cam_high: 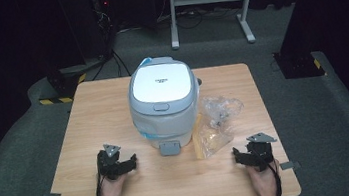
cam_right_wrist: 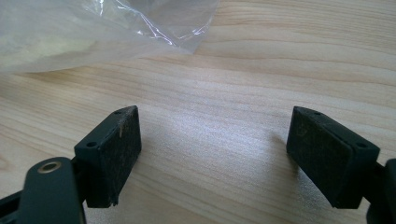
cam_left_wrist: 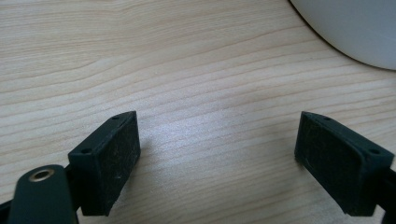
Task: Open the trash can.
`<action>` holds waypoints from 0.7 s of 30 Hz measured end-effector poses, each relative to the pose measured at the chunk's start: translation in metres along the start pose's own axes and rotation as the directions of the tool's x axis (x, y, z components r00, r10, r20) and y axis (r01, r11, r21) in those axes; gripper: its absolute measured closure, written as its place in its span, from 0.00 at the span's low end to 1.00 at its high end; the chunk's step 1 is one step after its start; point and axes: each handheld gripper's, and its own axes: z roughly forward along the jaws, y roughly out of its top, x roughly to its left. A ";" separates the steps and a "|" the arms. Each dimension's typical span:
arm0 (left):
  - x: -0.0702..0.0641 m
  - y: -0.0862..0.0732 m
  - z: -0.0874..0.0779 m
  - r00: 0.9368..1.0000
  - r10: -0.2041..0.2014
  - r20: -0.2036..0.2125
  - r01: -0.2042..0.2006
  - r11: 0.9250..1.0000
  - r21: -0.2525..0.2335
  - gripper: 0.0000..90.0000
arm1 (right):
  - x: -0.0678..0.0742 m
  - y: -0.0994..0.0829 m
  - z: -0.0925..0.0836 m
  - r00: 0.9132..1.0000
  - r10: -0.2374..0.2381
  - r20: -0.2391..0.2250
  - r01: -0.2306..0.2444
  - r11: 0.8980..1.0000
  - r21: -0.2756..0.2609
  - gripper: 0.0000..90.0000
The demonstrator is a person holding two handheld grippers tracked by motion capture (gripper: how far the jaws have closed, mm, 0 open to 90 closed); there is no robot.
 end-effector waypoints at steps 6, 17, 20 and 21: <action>0.000 0.000 -0.003 1.000 -0.008 0.012 0.008 1.000 0.013 0.17 | 0.000 0.000 0.000 1.000 0.000 0.001 0.000 1.000 0.000 0.20; -0.006 0.005 -0.013 0.997 -0.021 0.074 0.022 0.999 -0.023 0.17 | 0.000 0.000 0.000 1.000 0.000 0.001 0.000 1.000 0.000 0.20; -0.008 0.007 -0.013 0.996 -0.014 0.084 0.016 1.000 -0.027 0.17 | 0.000 0.000 0.000 1.000 0.000 0.000 0.000 1.000 0.000 0.20; -0.012 0.008 -0.012 0.996 -0.012 0.093 0.014 1.000 -0.025 0.17 | 0.000 0.000 0.000 1.000 0.000 0.000 0.000 1.000 0.000 0.20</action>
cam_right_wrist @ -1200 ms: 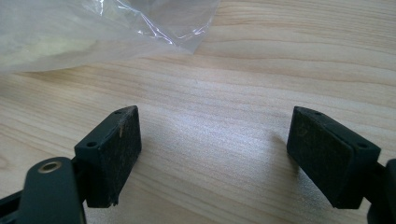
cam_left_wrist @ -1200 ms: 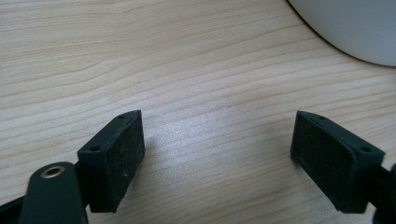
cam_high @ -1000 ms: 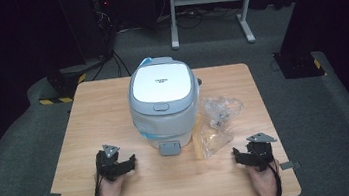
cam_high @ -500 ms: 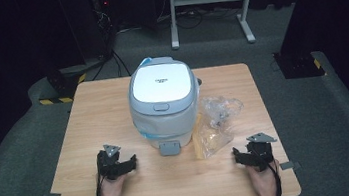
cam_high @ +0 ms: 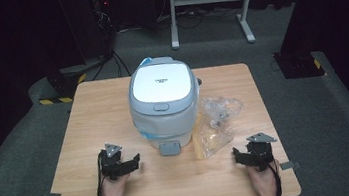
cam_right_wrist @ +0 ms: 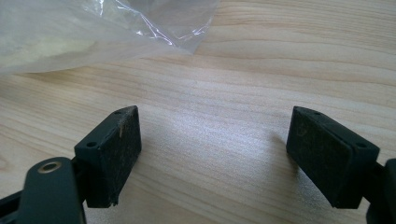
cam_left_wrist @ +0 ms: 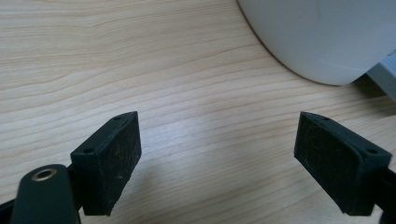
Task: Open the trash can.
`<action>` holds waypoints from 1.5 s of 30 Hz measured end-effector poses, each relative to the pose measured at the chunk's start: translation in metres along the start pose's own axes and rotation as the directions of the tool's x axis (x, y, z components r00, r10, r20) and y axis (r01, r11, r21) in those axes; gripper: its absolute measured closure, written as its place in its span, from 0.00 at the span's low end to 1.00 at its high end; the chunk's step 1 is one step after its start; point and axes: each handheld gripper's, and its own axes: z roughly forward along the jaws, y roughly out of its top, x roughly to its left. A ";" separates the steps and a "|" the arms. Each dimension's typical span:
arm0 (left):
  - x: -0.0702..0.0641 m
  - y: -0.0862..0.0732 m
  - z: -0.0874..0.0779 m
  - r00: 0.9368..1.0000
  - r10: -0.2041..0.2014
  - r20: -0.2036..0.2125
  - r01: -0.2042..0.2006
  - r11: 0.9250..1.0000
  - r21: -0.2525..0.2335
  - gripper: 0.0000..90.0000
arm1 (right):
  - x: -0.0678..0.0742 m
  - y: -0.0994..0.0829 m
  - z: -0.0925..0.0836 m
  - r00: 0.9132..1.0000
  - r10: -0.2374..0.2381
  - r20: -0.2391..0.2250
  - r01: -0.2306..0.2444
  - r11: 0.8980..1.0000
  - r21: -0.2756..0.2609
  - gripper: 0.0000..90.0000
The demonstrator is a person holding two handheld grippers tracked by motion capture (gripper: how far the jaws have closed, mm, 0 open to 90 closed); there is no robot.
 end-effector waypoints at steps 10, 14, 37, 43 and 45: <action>-0.011 0.001 0.001 0.999 0.013 0.051 -0.012 1.000 -0.010 0.17 | 0.000 0.000 0.000 1.000 0.000 -0.001 0.000 1.000 0.000 0.20; -0.014 0.002 0.002 0.998 0.020 0.066 -0.019 1.000 -0.019 0.17 | 0.000 0.000 0.000 1.000 0.003 -0.001 -0.003 1.000 0.001 0.20; -0.040 0.016 0.009 0.985 0.046 0.169 -0.038 0.998 -0.050 0.16 | 0.000 0.000 0.000 1.000 0.003 -0.001 -0.003 1.000 0.001 0.20; -0.046 0.016 0.015 0.984 0.043 0.176 -0.035 0.998 -0.046 0.16 | 0.000 0.000 0.000 1.000 0.003 -0.001 -0.003 1.000 0.001 0.20; -0.049 0.016 0.015 0.985 0.038 0.170 -0.029 0.998 -0.055 0.16 | 0.000 0.000 0.000 1.000 0.003 -0.001 -0.003 1.000 0.001 0.20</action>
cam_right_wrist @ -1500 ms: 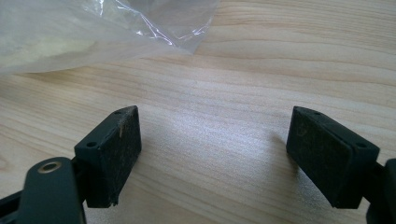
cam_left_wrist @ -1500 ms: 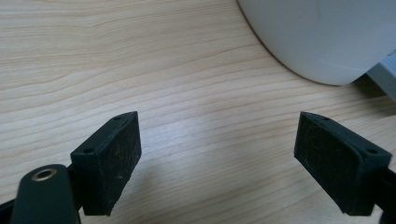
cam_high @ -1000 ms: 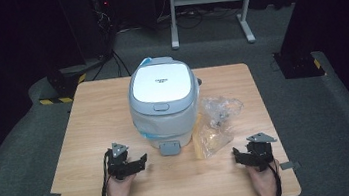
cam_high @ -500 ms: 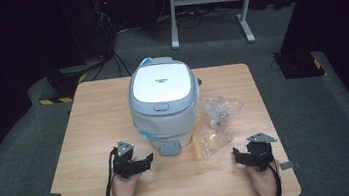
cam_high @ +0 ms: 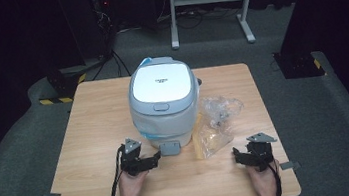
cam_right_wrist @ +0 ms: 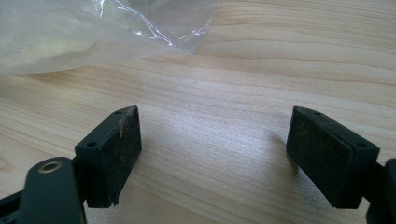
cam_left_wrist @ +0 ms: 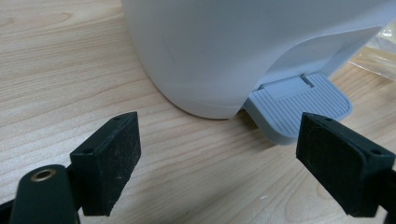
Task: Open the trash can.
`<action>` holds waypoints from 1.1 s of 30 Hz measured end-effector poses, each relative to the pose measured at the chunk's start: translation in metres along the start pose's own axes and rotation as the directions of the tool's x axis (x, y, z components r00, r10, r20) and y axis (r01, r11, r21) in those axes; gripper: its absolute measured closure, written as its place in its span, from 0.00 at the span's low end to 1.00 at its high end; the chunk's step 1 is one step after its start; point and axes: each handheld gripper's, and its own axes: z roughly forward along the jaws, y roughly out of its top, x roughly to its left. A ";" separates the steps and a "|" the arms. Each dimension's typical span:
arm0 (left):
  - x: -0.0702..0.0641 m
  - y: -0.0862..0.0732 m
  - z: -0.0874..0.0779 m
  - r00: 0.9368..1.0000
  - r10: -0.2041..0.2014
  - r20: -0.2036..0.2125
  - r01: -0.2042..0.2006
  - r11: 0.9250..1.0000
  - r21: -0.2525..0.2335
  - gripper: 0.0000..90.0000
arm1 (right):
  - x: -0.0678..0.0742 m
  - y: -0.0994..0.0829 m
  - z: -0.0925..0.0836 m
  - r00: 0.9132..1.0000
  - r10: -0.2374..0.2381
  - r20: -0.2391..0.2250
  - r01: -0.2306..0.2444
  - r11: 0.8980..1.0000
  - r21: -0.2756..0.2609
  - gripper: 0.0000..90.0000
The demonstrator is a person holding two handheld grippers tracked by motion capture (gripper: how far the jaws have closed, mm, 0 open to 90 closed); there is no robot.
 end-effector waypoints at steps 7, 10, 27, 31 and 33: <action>-0.004 0.001 0.008 1.000 -0.014 0.016 0.014 1.000 -0.006 0.14 | 0.000 0.000 0.000 1.000 0.000 0.000 0.000 1.000 0.000 0.20; -0.005 0.001 0.010 1.000 -0.009 0.013 0.009 1.000 -0.006 0.14 | 0.000 0.000 0.000 1.000 0.000 0.000 0.000 1.000 0.000 0.20; -0.017 0.009 0.024 1.000 0.005 -0.020 -0.005 1.000 -0.001 0.13 | 0.000 0.000 0.000 1.000 0.000 0.000 0.000 1.000 0.000 0.20; -0.018 0.010 0.026 1.000 -0.008 -0.022 0.008 1.000 -0.005 0.13 | 0.000 0.000 0.000 1.000 -0.003 0.002 0.003 1.000 0.000 0.20; -0.018 0.010 0.027 1.000 -0.009 -0.026 0.008 1.000 -0.008 0.13 | 0.000 0.000 0.000 1.000 -0.003 0.002 0.003 1.000 0.000 0.20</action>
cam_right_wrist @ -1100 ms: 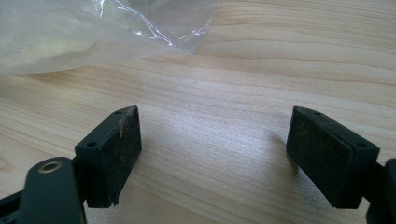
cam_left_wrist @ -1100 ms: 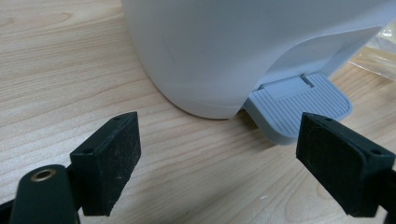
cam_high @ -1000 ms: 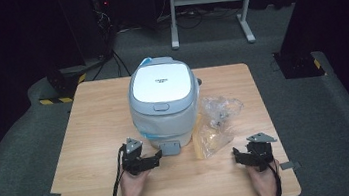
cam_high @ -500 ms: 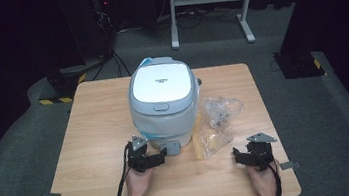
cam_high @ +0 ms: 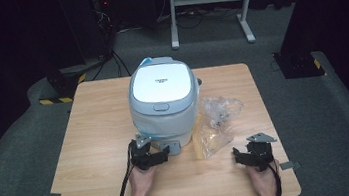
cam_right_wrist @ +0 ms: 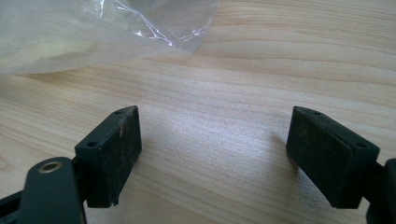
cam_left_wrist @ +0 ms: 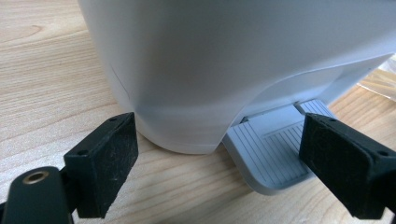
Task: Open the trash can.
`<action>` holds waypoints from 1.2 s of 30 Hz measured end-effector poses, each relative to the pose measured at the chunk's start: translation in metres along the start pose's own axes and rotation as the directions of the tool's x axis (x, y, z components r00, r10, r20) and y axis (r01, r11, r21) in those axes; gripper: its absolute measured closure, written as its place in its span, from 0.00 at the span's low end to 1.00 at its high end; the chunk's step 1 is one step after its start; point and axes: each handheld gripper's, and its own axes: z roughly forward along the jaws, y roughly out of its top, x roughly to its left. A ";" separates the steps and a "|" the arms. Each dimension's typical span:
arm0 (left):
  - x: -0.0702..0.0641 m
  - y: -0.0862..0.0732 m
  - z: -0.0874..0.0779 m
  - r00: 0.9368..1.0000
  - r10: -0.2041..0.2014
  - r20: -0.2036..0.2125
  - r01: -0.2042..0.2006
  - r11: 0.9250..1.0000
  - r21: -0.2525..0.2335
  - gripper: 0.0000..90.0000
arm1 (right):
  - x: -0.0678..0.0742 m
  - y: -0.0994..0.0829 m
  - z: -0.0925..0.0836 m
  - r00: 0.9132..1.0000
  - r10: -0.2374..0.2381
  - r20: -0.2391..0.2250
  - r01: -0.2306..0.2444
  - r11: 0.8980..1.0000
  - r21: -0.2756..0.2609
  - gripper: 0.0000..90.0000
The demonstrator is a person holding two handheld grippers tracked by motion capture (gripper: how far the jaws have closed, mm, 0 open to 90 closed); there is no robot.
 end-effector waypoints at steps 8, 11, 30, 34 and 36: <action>0.002 0.000 0.004 1.000 -0.003 0.001 0.003 1.000 -0.008 0.11 | 0.000 0.000 0.000 1.000 0.000 0.000 0.000 1.000 0.000 0.20; 0.003 -0.001 0.005 1.000 -0.002 0.000 0.002 1.000 -0.014 0.10 | 0.000 0.000 0.000 1.000 0.000 0.000 0.000 1.000 0.000 0.20; 0.006 -0.004 0.008 1.000 0.017 0.007 -0.016 0.999 -0.035 0.09 | 0.000 0.000 0.000 1.000 -0.003 0.002 0.003 1.000 -0.001 0.20; 0.006 -0.005 0.008 1.000 0.019 0.009 -0.018 0.999 -0.049 0.09 | 0.000 0.000 0.000 1.000 -0.003 0.002 0.003 1.000 0.000 0.20; 0.006 -0.006 0.008 1.000 0.018 0.010 -0.017 0.998 -0.052 0.09 | 0.000 0.000 0.000 1.000 -0.003 0.002 0.003 1.000 0.000 0.20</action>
